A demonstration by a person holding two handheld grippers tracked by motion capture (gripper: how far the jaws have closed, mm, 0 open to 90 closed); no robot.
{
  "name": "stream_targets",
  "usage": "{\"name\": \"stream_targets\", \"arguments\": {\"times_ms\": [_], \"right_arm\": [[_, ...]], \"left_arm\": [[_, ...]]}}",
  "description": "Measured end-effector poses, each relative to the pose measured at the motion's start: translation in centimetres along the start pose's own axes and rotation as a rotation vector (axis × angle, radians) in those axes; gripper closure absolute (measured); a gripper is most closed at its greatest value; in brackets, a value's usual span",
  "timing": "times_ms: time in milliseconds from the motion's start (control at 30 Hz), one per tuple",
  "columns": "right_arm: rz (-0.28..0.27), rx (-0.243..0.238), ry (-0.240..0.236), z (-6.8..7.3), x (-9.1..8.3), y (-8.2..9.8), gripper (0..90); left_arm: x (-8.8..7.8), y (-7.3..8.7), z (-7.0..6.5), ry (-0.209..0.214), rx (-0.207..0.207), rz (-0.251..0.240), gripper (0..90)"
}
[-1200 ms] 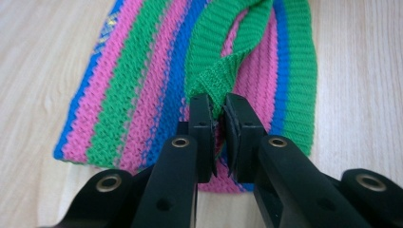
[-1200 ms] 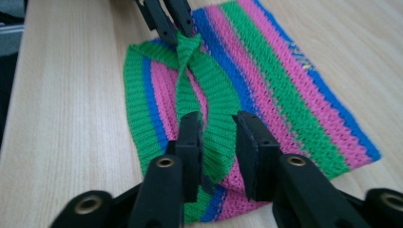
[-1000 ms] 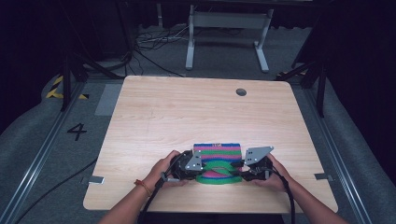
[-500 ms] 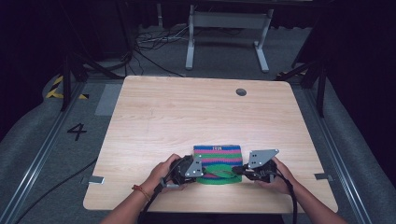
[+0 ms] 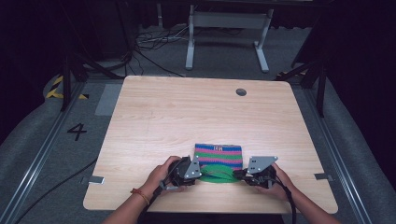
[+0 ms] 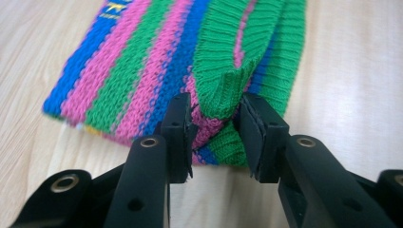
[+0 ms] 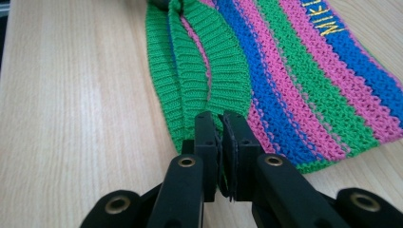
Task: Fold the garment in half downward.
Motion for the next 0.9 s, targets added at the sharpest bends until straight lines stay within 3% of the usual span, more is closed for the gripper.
{"name": "stream_targets", "arguments": {"times_ms": [167,300,400,633,900], "right_arm": [[-0.009,0.013,0.023,-0.5,0.2,0.0,84.6],[-0.013,0.023,0.018,-0.5,0.2,-0.1,82.5],[-0.01,0.02,0.014,-0.5,0.0,-0.2,81.0],[-0.013,0.01,0.018,-0.4,-0.4,-0.6,77.1],[-0.015,0.015,0.052,-1.0,-1.5,-1.2,60.1]], "left_arm": [[0.1,0.2,0.6,0.025,-0.041,-0.025,63.5],[-0.1,0.1,0.5,0.04,-0.053,-0.023,57.0],[-0.8,-0.2,0.6,0.054,-0.078,-0.047,54.8],[-2.1,-0.6,1.2,0.03,-0.114,-0.087,50.4],[-2.9,-0.5,1.8,0.007,-0.129,-0.052,40.7]]}}
Point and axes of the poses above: each handheld gripper's, and its own axes: x roughly forward along the jaws, y roughly out of its underside, z roughly to its left, the point moved 4 cm from there along x, roughly forward along the jaws, and after that the axes turned 2 degrees about -z, right-handed, at the moved point
